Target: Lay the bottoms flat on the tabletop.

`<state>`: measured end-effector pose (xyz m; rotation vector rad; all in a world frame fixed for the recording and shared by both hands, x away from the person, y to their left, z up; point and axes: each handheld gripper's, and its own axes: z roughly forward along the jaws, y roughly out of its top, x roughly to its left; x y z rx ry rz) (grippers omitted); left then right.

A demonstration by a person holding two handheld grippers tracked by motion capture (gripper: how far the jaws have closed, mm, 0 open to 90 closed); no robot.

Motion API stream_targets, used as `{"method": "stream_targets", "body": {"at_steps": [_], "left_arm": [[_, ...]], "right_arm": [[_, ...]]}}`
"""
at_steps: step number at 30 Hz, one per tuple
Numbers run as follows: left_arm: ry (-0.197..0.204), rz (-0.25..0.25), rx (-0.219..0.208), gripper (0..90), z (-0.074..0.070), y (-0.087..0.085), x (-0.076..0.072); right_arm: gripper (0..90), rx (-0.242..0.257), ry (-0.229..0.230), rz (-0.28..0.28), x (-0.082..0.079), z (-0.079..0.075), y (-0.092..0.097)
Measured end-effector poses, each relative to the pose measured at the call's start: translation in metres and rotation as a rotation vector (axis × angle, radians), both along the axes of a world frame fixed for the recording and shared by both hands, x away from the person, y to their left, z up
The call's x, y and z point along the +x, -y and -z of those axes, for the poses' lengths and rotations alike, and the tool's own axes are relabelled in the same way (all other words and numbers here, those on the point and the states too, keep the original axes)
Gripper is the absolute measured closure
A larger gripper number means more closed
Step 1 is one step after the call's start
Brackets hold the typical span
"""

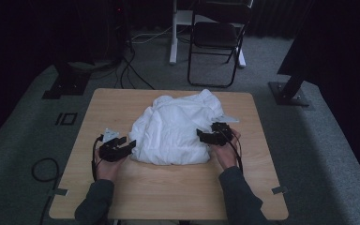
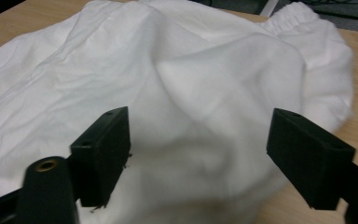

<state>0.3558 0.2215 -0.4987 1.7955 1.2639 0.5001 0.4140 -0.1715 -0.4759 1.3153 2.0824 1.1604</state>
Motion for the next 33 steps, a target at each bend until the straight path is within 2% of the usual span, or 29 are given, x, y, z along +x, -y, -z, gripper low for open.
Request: {"method": "stream_targets", "body": {"at_steps": [1, 3, 4, 6, 8, 10, 12, 14, 15, 18, 19, 20, 21, 23, 26, 27, 30, 31, 33], "left_arm": [[-0.017, -0.022, 0.021, 49.5, 0.003, -0.005, 0.0], [-0.023, -0.027, 0.021, 49.5, 0.005, -0.007, 0.0], [-0.034, -0.035, 0.036, 49.5, 0.01, -0.011, -0.001], [-0.048, -0.045, 0.047, 49.5, 0.016, -0.013, -0.002], [-0.063, -0.049, 0.058, 49.4, 0.022, -0.015, -0.003], [-0.073, -0.052, 0.062, 49.3, 0.026, -0.017, -0.004], [-0.081, -0.051, 0.061, 49.3, 0.03, -0.018, -0.006], [-0.081, -0.051, 0.061, 49.2, 0.03, -0.018, -0.006], [-0.09, -0.054, 0.067, 49.3, 0.034, -0.019, -0.007], [-0.093, -0.058, 0.066, 49.2, 0.036, -0.019, -0.008], [-0.093, -0.058, 0.066, 49.3, 0.036, -0.019, -0.008], [-0.093, -0.058, 0.066, 49.3, 0.036, -0.019, -0.008], [-0.092, -0.055, 0.069, 49.3, 0.037, -0.017, -0.009], [-0.088, -0.05, 0.07, 49.2, 0.037, -0.015, -0.009], [-0.087, -0.046, 0.074, 49.1, 0.036, -0.015, -0.009], [-0.084, -0.046, 0.072, 49.1, 0.035, -0.015, -0.01], [-0.084, -0.054, 0.07, 49.1, 0.036, -0.016, -0.009], [-0.084, -0.054, 0.07, 49.1, 0.036, -0.016, -0.009], [-0.086, -0.059, 0.071, 49.1, 0.037, -0.017, -0.009]], "right_arm": [[18.0, -0.004, -0.009, -0.006, 0.004, 0.001, -0.004], [17.6, -0.006, -0.024, -0.007, 0.008, 0.002, -0.008], [17.2, 0.009, -0.063, -0.014, 0.017, 0.007, -0.014], [19.6, 0.012, -0.097, -0.013, 0.022, 0.015, -0.02], [28.7, 0.009, -0.139, -0.031, 0.026, 0.024, -0.025], [48.3, -0.005, -0.185, -0.044, 0.027, 0.03, -0.028], [70.6, 0.027, -0.204, -0.082, 0.024, 0.032, -0.027], [70.6, 0.038, -0.2, -0.092, 0.021, 0.03, -0.026], [81.8, 0.033, -0.177, -0.111, 0.012, 0.023, -0.023], [83.1, 0.026, -0.119, -0.138, -0.008, 0.01, -0.018], [83.1, 0.026, -0.119, -0.138, -0.008, 0.01, -0.018], [83.1, 0.021, -0.096, -0.152, -0.016, 0.006, -0.017], [83.2, 0.019, -0.058, -0.177, -0.032, -0.001, -0.015], [83.2, 0.034, -0.039, -0.21, -0.048, -0.006, -0.012], [83.3, 0.051, -0.036, -0.246, -0.064, -0.008, -0.009], [83.2, 0.051, -0.035, -0.286, -0.084, -0.007, -0.006], [83.5, 0.055, -0.04, -0.331, -0.109, -0.001, 0.001], [83.5, 0.055, -0.04, -0.331, -0.109, -0.001, 0.001], [83.9, 0.044, -0.073, -0.359, -0.126, 0.007, 0.006]]}}
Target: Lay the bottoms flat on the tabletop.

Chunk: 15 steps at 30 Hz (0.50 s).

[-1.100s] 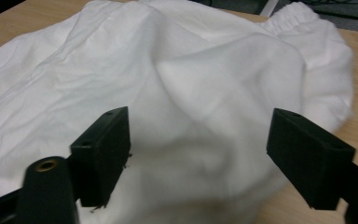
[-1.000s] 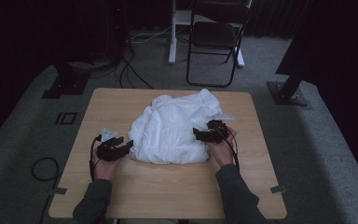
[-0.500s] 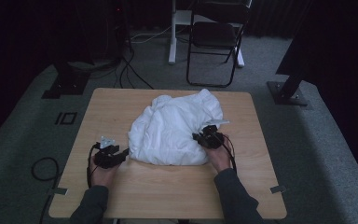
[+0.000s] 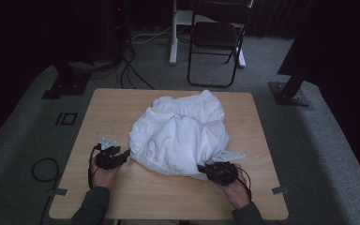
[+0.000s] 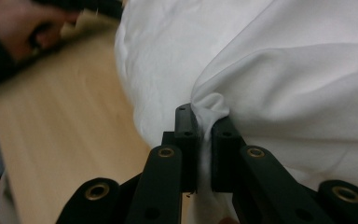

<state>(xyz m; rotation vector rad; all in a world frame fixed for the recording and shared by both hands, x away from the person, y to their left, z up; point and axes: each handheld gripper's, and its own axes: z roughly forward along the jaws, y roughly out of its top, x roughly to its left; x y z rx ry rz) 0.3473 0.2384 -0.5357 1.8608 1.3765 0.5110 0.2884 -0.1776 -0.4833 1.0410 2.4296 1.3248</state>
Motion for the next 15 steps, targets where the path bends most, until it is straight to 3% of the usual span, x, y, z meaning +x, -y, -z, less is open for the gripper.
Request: {"method": "stream_targets", "body": {"at_steps": [3, 5, 8, 12, 15], "left_arm": [[-0.001, 0.0, 0.001, 49.1, 0.0, 0.001, 0.0], [0.0, 0.004, 0.004, 49.0, 0.0, 0.001, 0.0], [0.001, 0.005, 0.004, 49.0, 0.001, 0.003, 0.0], [-0.004, 0.008, 0.007, 48.9, 0.002, 0.004, 0.001], [-0.004, 0.008, 0.006, 48.9, 0.003, 0.005, 0.001]], "right_arm": [[81.2, -0.024, -0.012, -0.014, -0.007, 0.006, 0.003], [64.1, -0.023, -0.005, -0.018, -0.01, 0.005, 0.008], [48.5, -0.009, 0.043, 0.034, -0.003, -0.008, 0.016], [36.6, 0.027, 0.084, 0.118, 0.027, -0.028, 0.023], [31.1, 0.033, 0.072, 0.17, 0.058, -0.036, 0.021]]}}
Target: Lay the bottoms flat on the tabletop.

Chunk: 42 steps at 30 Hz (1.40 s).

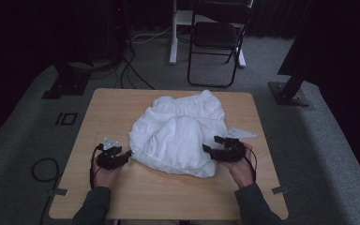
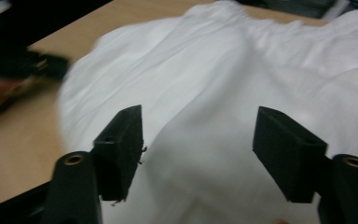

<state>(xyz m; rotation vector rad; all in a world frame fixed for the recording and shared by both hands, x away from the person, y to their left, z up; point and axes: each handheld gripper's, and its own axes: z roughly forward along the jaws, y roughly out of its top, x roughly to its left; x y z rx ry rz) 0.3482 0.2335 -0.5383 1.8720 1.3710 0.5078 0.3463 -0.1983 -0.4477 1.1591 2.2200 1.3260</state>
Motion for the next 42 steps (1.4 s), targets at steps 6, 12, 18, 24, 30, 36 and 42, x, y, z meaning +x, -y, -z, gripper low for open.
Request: {"method": "stream_targets", "body": {"at_steps": [6, 12, 18, 24, 30, 36, 42], "left_arm": [[-0.004, 0.0, -0.002, 48.9, 0.001, -0.001, 0.001], [-0.009, 0.003, 0.003, 48.9, 0.003, 0.0, 0.001], [-0.004, 0.008, 0.001, 48.8, 0.001, 0.0, 0.0], [0.006, 0.01, -0.004, 48.9, -0.004, 0.002, -0.001], [0.031, 0.039, -0.002, 48.9, -0.017, 0.011, -0.001], [0.068, 0.097, -0.011, 48.9, -0.034, 0.029, -0.004], [0.075, 0.181, -0.003, 48.9, -0.042, 0.053, -0.011]], "right_arm": [[20.9, -0.045, -0.047, 0.039, 0.056, 0.001, -0.024], [16.3, -0.059, -0.111, 0.018, 0.09, 0.013, -0.05], [58.6, -0.075, -0.254, -0.057, 0.095, 0.038, -0.055], [83.8, 0.021, -0.22, -0.147, 0.055, 0.03, -0.036], [83.9, 0.067, -0.148, -0.286, -0.009, 0.02, -0.023], [81.5, 0.06, -0.179, -0.41, -0.057, 0.037, -0.027], [49.2, 0.048, -0.157, -0.458, -0.074, 0.036, -0.024]]}}
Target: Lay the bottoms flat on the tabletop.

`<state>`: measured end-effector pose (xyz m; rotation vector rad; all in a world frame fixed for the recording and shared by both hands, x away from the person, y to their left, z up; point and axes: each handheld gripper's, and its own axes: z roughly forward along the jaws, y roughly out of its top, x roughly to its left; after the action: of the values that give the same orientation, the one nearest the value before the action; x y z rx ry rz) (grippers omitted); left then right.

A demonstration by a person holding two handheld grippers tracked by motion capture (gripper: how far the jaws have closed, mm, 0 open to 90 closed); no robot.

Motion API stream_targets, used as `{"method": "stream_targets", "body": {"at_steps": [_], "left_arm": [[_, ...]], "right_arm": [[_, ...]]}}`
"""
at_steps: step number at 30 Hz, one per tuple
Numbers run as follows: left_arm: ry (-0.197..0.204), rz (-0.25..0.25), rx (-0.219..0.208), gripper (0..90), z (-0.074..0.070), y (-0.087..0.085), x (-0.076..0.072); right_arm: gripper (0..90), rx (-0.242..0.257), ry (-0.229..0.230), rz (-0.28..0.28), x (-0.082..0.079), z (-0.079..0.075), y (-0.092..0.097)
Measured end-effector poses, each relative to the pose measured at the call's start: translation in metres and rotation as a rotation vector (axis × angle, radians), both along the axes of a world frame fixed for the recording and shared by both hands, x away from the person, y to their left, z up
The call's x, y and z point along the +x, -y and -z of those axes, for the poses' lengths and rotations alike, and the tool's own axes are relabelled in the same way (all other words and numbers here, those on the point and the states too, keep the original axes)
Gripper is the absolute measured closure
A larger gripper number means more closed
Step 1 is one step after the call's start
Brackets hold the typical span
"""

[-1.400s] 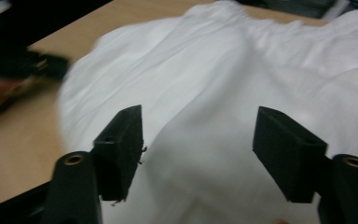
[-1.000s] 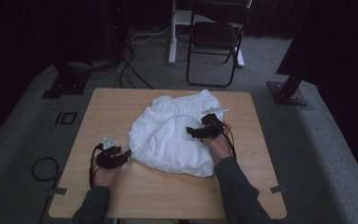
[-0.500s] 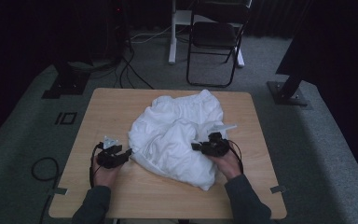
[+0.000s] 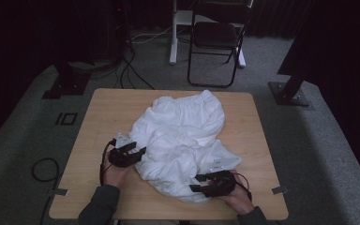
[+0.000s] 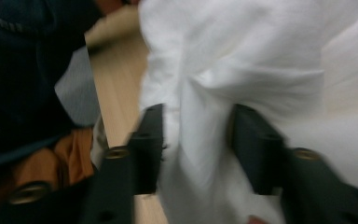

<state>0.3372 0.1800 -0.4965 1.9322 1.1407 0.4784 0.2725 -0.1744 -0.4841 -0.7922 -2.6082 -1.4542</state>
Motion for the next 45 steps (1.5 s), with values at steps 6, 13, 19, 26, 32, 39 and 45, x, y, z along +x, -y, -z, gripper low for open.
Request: {"method": "stream_targets", "body": {"at_steps": [6, 13, 19, 26, 32, 39, 45], "left_arm": [[-0.015, 0.071, -0.001, 48.6, 0.003, 0.023, -0.011], [-0.05, 0.153, 0.039, 48.9, 0.021, 0.047, -0.031], [-0.076, 0.184, 0.078, 49.0, 0.034, 0.052, -0.041], [-0.088, 0.164, 0.12, 50.6, 0.044, 0.05, -0.044], [-0.093, 0.135, 0.151, 74.2, 0.042, 0.046, -0.041], [-0.112, 0.119, 0.168, 83.3, 0.039, 0.036, -0.038], [-0.116, 0.063, 0.174, 84.3, 0.038, 0.018, -0.033]], "right_arm": [[40.2, 0.086, 0.144, 0.217, 0.023, -0.039, 0.028], [43.9, -0.034, 0.14, 0.452, 0.085, -0.029, 0.02], [42.1, -0.172, 0.192, 0.389, 0.105, -0.019, -0.032], [35.0, -0.299, 0.171, 0.439, 0.131, -0.011, -0.074], [64.9, -0.417, 0.066, 0.471, 0.15, 0.021, -0.082], [85.2, -0.353, 0.062, 0.565, 0.132, 0.014, -0.038], [85.3, -0.329, 0.084, 0.667, 0.103, 0.009, 0.023]]}}
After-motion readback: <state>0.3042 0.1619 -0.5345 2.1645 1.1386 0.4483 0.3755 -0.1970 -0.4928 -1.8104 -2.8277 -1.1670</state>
